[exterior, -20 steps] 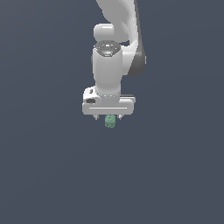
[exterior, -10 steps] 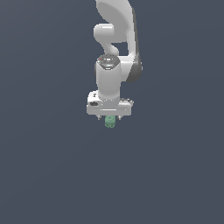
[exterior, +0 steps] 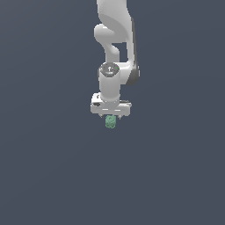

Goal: Pick up the object and move it to a goal position.

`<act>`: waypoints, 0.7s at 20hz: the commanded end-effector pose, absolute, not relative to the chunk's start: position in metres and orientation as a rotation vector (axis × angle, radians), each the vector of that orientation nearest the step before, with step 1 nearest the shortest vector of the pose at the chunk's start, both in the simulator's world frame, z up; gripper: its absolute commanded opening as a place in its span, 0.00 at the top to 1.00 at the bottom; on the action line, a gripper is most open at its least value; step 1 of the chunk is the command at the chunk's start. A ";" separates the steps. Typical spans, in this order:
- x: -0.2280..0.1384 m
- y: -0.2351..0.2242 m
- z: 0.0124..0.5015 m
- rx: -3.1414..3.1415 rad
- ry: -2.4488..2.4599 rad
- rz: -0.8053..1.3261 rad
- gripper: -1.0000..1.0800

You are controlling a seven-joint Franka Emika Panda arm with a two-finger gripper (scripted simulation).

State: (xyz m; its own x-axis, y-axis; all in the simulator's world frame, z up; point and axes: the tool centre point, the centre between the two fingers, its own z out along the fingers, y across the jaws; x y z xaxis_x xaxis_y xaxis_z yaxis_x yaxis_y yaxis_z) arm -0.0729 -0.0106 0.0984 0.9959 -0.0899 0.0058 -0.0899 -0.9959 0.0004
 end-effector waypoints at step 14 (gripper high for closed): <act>-0.083 -0.010 0.071 3.137 -0.160 0.000 0.04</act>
